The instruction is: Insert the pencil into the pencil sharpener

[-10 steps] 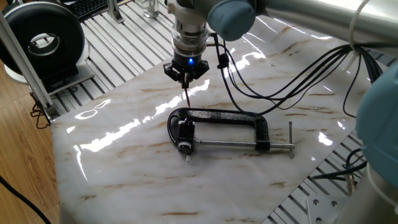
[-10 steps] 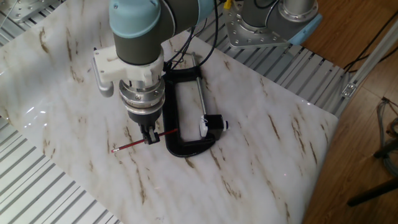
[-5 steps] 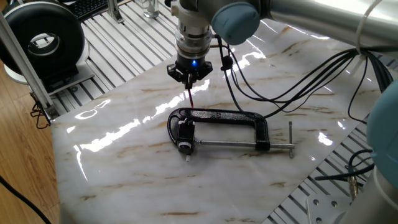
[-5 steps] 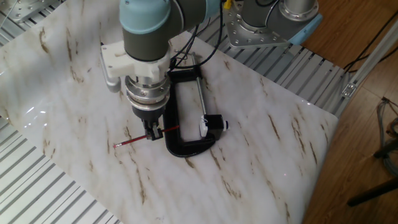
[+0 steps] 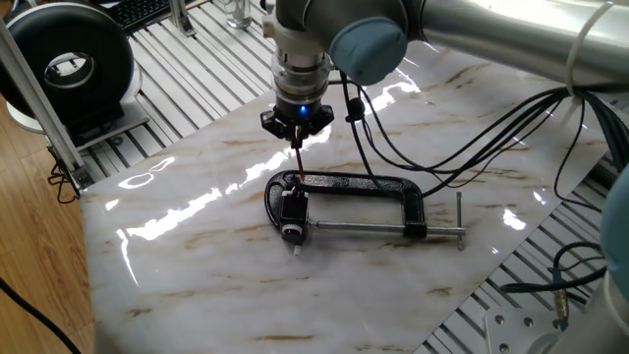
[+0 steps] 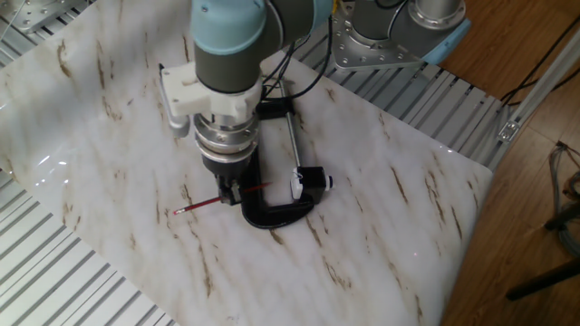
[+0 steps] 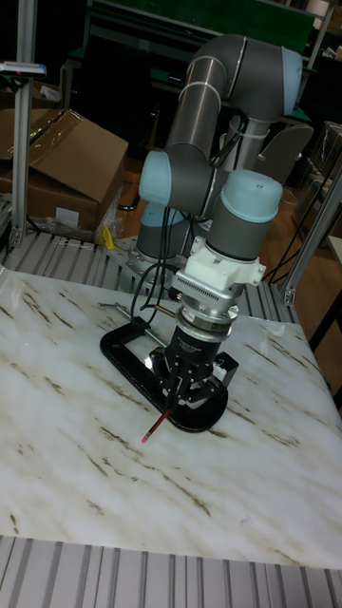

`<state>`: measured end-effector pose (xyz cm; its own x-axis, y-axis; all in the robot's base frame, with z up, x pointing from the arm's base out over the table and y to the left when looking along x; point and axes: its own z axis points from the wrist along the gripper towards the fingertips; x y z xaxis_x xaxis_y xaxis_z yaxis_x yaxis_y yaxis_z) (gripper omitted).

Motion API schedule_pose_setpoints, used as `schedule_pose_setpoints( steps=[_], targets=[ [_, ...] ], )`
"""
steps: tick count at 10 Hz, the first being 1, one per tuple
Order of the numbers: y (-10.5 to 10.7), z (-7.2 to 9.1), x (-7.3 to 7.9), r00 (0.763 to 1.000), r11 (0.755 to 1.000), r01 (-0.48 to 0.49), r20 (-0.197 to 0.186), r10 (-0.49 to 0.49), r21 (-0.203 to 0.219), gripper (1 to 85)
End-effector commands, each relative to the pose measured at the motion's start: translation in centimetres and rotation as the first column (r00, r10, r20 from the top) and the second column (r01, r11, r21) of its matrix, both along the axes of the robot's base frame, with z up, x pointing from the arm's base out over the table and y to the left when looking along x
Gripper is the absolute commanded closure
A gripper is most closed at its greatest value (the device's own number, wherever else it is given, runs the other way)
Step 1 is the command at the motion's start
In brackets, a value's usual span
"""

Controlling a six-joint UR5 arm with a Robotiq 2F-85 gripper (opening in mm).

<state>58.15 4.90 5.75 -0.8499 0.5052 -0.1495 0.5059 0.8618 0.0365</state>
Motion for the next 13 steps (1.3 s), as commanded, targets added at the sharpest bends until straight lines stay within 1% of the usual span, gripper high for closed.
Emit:
schedule_pose_setpoints(
  steps=[1,3,4,5,10,13],
  targets=[
    [0.9,0.3,-0.8,1.0,1.0,0.007,0.004,-0.007,0.008,84.7],
    [1.6,0.7,-1.2,1.0,1.0,0.007,0.004,-0.007,0.019,84.7],
    [1.8,0.8,-1.3,1.0,1.0,0.007,0.004,-0.007,0.016,84.7],
    [1.9,0.8,-1.4,1.0,1.0,0.007,0.004,-0.007,0.003,84.7],
    [2.6,0.5,-1.4,1.0,1.0,0.007,0.004,-0.007,-0.023,84.7],
    [2.7,0.6,-1.4,1.0,1.0,0.007,0.001,-0.007,-0.029,84.7]
  ],
)
